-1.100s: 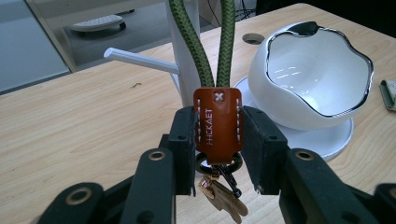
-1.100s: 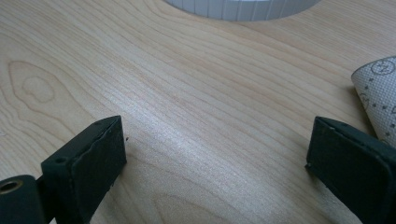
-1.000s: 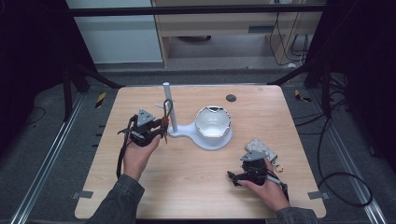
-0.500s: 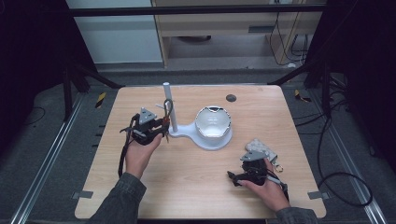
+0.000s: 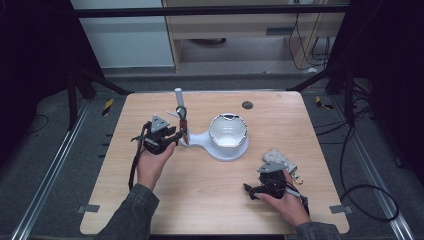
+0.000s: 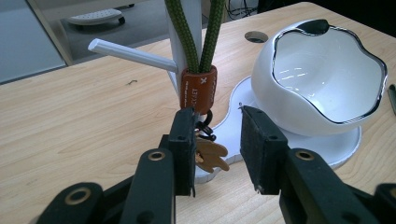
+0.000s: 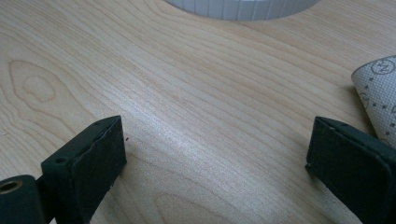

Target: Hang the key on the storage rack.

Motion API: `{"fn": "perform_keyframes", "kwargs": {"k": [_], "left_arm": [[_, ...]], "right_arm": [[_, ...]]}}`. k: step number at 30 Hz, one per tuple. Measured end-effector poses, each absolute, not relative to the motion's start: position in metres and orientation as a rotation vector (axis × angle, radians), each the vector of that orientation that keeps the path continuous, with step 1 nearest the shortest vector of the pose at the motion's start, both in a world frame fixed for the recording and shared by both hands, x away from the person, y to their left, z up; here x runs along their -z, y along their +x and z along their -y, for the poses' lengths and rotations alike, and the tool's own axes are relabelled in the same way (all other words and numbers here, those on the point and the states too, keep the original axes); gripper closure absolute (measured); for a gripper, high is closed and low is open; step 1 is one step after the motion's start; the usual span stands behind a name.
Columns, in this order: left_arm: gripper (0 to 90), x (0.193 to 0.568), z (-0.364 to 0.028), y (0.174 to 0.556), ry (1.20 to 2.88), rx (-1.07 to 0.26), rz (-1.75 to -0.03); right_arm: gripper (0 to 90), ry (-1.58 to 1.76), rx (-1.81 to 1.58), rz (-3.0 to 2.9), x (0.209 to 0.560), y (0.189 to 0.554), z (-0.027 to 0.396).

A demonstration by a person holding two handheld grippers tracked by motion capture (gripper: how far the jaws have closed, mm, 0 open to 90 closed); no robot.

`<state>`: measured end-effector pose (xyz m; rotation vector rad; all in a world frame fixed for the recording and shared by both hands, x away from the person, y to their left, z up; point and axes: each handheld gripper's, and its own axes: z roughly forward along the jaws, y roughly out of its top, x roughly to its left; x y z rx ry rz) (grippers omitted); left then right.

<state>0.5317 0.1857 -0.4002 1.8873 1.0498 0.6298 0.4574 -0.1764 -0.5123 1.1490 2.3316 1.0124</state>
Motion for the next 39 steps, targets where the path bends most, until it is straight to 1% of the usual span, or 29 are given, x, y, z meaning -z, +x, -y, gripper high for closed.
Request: {"fn": "perform_keyframes", "kwargs": {"k": [11, 19, 20, 24, 29, 30, 32, 33, 34, 39], "left_arm": [[64.0, 0.402, -0.188, 0.530, 1.896, -0.626, -1.052], [61.1, 0.406, -0.193, 0.525, 1.915, -0.629, -1.049], [60.6, 0.408, -0.194, 0.523, 1.925, -0.628, -1.048], [58.7, 0.411, -0.197, 0.520, 1.948, -0.626, -1.044], [50.8, 0.418, -0.199, 0.517, 1.993, -0.625, -1.037], [49.0, 0.422, -0.200, 0.515, 2.012, -0.619, -1.039], [48.0, 0.425, -0.201, 0.515, 2.018, -0.619, -1.041], [46.4, 0.427, -0.202, 0.514, 2.026, -0.618, -1.042], [42.9, 0.433, -0.203, 0.513, 2.050, -0.615, -1.043], [37.1, 0.443, -0.205, 0.509, 2.082, -0.639, -1.041]], "right_arm": [[4.7, 1.147, -1.015, -2.329, 0.512, 0.457, 0.176], [4.9, 1.148, -1.000, -2.336, 0.512, 0.457, 0.176], [6.3, 1.145, -0.982, -2.339, 0.510, 0.457, 0.176], [6.8, 1.114, -0.975, -2.326, 0.501, 0.456, 0.176], [7.6, 1.100, -0.932, -2.340, 0.491, 0.456, 0.177], [8.0, 1.106, -0.906, -2.342, 0.485, 0.457, 0.179], [8.1, 1.110, -0.894, -2.349, 0.482, 0.457, 0.180], [8.8, 1.102, -0.872, -2.352, 0.478, 0.458, 0.181], [9.4, 1.110, -0.835, -2.367, 0.471, 0.459, 0.183], [9.6, 1.106, -0.765, -2.378, 0.457, 0.463, 0.188]]}}
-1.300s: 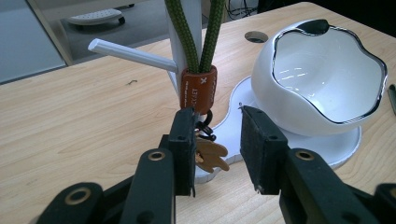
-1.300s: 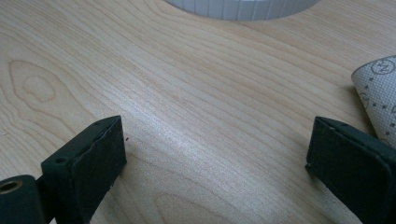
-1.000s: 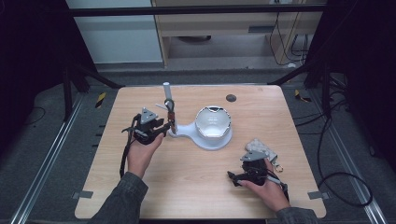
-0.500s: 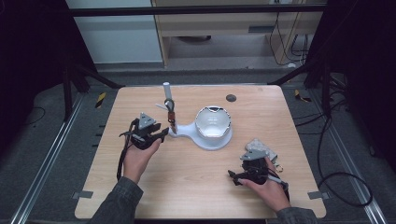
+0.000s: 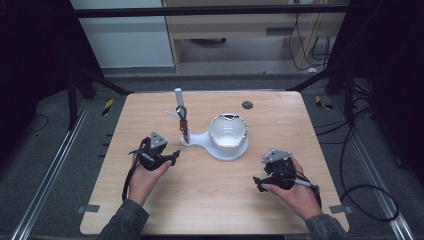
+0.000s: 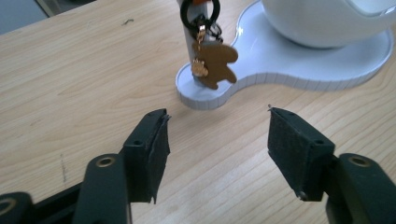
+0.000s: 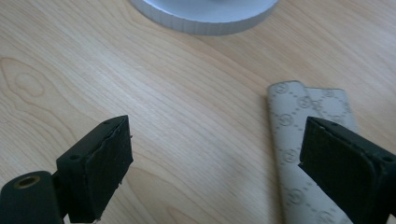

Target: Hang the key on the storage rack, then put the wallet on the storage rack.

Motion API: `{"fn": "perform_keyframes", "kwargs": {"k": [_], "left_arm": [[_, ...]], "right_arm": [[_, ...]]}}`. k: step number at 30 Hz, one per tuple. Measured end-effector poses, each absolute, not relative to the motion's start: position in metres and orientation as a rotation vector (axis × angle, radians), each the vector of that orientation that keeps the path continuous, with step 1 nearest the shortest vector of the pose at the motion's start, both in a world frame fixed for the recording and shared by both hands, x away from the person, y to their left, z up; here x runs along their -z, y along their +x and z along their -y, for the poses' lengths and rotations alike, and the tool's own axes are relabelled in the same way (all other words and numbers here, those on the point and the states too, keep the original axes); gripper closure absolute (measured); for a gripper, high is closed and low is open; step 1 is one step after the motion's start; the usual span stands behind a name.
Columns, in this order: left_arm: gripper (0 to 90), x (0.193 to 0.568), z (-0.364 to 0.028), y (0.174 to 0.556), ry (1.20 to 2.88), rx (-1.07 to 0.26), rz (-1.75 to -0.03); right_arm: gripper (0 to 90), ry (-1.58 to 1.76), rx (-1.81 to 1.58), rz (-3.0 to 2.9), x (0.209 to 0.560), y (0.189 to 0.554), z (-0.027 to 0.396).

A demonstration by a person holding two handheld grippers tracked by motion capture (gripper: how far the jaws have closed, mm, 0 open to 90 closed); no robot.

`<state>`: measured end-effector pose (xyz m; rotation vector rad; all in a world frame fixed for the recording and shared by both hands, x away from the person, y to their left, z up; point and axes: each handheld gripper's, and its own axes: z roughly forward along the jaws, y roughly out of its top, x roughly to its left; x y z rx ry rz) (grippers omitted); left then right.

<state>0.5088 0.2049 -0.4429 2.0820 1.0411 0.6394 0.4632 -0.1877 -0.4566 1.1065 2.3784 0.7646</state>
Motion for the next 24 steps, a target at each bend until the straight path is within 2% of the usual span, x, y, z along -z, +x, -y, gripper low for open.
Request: {"fn": "perform_keyframes", "kwargs": {"k": [5, 9, 19, 24], "left_arm": [[35.0, 0.454, -0.211, 0.506, 2.092, -0.623, -1.041], [28.9, 0.465, -0.220, 0.506, 2.099, -0.624, -1.080], [23.9, 0.472, -0.237, 0.504, 2.077, -0.624, -1.160], [21.1, 0.473, -0.239, 0.503, 2.058, -0.627, -1.173]], "right_arm": [[10.6, 1.151, -0.695, -2.376, 0.439, 0.470, 0.197], [10.1, 1.138, -0.658, -2.334, 0.428, 0.474, 0.209], [7.5, 1.220, -0.610, -2.395, 0.419, 0.480, 0.237], [10.2, 1.259, -0.591, -2.416, 0.420, 0.482, 0.242]]}}
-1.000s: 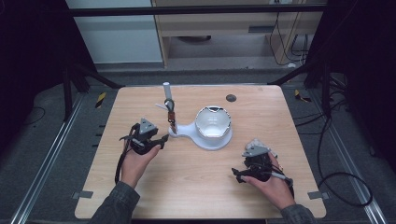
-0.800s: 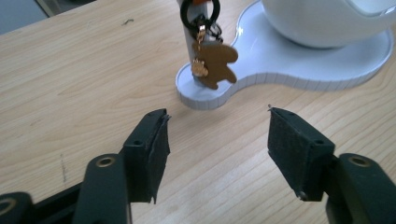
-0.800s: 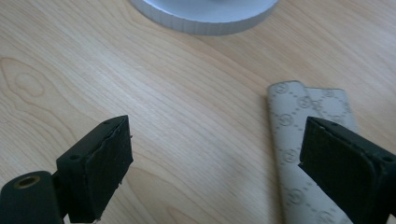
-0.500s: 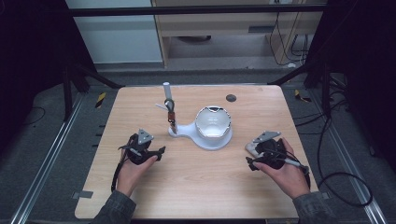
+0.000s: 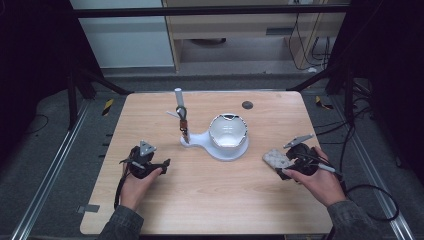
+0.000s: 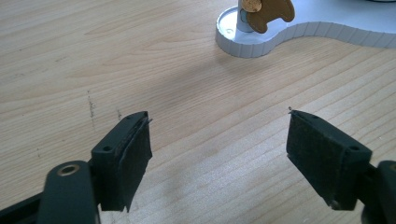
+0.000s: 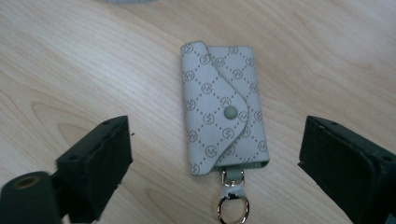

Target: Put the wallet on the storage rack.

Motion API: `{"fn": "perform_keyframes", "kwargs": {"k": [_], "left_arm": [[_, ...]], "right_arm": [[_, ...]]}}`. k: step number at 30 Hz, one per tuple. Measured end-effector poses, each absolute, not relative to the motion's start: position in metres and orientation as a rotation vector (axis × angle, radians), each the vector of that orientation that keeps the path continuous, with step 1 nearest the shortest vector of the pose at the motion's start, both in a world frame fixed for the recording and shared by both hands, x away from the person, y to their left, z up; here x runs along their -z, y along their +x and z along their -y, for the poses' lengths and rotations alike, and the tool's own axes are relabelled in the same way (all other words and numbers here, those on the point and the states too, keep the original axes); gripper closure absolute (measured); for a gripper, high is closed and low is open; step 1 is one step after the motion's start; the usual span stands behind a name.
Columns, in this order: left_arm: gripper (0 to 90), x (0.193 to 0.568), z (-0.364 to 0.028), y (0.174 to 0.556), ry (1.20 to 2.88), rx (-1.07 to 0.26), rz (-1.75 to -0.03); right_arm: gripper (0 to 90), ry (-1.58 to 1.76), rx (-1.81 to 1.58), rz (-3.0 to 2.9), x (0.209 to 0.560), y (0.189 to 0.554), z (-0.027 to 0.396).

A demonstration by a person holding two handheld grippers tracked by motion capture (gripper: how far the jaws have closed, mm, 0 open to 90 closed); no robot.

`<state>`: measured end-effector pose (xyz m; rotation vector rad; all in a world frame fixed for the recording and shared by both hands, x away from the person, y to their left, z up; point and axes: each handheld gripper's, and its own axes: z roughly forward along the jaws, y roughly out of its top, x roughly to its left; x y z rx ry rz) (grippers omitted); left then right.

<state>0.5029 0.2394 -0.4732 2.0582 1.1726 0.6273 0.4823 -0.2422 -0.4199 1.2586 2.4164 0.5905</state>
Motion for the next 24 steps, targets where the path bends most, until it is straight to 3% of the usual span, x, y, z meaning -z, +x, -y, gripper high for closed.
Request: {"fn": "perform_keyframes", "kwargs": {"k": [10, 24], "left_arm": [[10.6, 0.479, -0.242, 0.502, 2.053, -0.595, -1.198], [10.6, 0.483, -0.241, 0.503, 2.081, -0.579, -1.208]], "right_arm": [[16.7, 1.288, -0.552, -2.459, 0.431, 0.486, 0.245], [18.6, 1.331, -0.510, -2.499, 0.444, 0.502, 0.251]]}}
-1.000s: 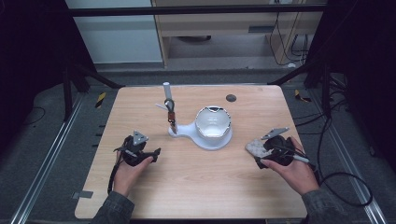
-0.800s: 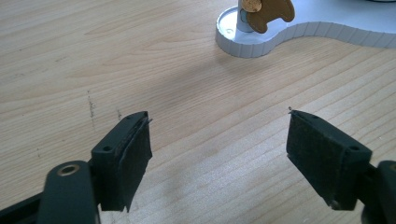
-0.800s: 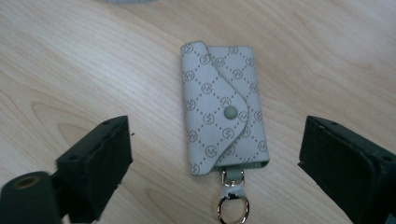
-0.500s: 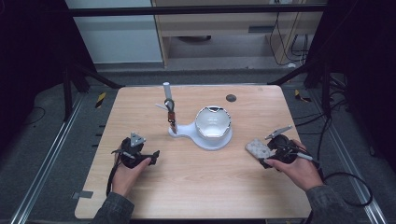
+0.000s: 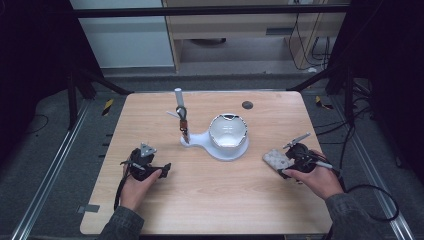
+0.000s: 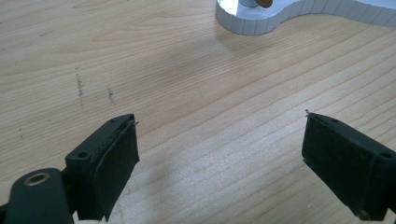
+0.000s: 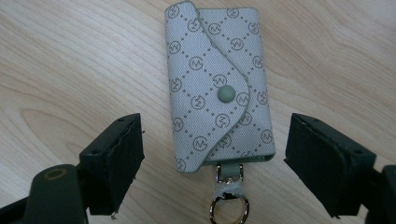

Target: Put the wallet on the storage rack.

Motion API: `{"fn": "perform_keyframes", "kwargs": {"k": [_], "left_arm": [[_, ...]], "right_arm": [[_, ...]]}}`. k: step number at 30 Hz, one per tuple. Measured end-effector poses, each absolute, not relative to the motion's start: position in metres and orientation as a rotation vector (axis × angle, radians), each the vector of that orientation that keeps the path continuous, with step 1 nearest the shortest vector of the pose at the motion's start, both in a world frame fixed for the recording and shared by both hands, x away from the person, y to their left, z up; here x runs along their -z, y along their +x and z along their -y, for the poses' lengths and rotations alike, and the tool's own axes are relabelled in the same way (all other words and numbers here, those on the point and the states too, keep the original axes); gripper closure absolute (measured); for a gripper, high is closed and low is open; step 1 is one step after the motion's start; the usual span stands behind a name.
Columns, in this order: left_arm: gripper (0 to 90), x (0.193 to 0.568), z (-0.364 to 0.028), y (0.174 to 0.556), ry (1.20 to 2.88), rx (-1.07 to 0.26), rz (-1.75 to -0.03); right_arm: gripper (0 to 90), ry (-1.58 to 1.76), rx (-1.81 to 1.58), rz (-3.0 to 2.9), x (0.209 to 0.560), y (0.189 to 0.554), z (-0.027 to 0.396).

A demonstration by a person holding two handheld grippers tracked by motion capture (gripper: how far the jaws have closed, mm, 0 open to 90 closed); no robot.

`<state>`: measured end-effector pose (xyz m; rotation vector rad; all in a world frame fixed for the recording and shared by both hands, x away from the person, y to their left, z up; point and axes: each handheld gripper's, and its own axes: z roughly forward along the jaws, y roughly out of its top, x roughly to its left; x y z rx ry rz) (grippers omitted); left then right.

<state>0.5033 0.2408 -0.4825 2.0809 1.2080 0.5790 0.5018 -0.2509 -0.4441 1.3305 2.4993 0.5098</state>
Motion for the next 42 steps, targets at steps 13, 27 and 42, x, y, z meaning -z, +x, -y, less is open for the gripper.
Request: {"fn": "perform_keyframes", "kwargs": {"k": [13, 27, 42], "left_arm": [[11.4, 0.483, -0.240, 0.504, 2.096, -0.577, -1.204], [11.9, 0.484, -0.239, 0.503, 2.107, -0.573, -1.197], [12.0, 0.484, -0.238, 0.503, 2.113, -0.575, -1.196]], "right_arm": [[14.2, 1.384, -0.426, -2.574, 0.457, 0.524, 0.248], [19.4, 1.397, -0.379, -2.624, 0.464, 0.533, 0.252], [23.6, 1.385, -0.359, -2.667, 0.470, 0.537, 0.250]]}}
